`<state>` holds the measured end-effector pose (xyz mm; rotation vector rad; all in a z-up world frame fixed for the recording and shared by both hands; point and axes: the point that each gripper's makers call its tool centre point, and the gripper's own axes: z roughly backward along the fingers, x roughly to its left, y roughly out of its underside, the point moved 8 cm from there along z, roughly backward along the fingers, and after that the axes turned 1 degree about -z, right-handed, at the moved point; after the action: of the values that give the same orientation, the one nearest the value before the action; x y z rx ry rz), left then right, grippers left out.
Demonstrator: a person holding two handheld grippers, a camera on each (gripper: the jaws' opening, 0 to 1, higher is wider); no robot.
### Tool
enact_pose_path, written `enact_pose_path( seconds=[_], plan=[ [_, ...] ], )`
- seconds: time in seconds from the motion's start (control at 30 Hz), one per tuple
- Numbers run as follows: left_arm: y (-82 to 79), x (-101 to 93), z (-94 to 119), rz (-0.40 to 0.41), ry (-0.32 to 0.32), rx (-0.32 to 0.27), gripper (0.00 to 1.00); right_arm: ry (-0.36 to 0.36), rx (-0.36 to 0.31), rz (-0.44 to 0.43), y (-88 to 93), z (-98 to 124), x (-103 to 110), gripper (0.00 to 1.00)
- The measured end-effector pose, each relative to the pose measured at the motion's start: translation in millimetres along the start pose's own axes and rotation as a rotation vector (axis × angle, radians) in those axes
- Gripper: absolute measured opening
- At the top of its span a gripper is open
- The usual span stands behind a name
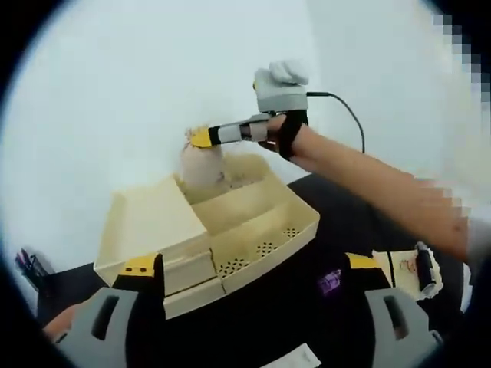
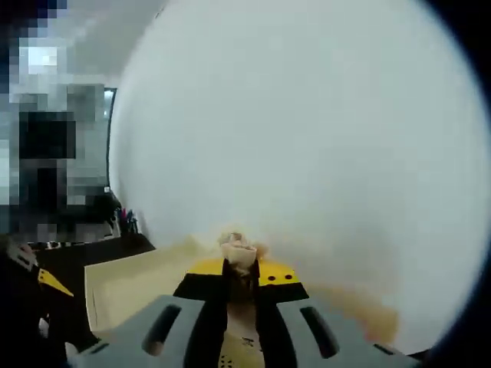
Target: Open the drawer, pick up the cosmetic bottles from the table one by one, place them into the drawer, release the gripper, close the drawer, and move the gripper away
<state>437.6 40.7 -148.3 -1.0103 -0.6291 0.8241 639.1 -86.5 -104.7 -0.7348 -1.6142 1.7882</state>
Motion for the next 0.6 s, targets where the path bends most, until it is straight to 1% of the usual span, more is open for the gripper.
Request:
enact_pose_path(
  seconds=[0.03, 0.17, 0.3, 0.37, 0.6],
  plan=[
    [0.4, 0.4, 0, -0.002, -0.003, 0.003, 0.88, 0.006, 0.011, 0.011, 2.1, -3, 0, 0.09],
    [6.3, -4.2, 2, -0.005, -0.01, 0.002, 0.87, 0.004, 0.018, 0.02, 16.0, -14, 1, 0.09],
    [12.0, -7.1, 3, 0.0, -0.016, 0.004, 0.87, 0.008, 0.0, 0.015, 22.2, -24, -4, 0.09],
    [15.5, -9.2, 3, -0.001, -0.02, 0.008, 0.87, 0.013, 0.003, 0.018, 28.1, -26, -4, 0.09],
    [15.2, -4.4, 0, -0.014, -0.028, 0.018, 0.85, 0.013, 0.014, 0.011, 45.6, -30, -8, 0.09]
  ],
)
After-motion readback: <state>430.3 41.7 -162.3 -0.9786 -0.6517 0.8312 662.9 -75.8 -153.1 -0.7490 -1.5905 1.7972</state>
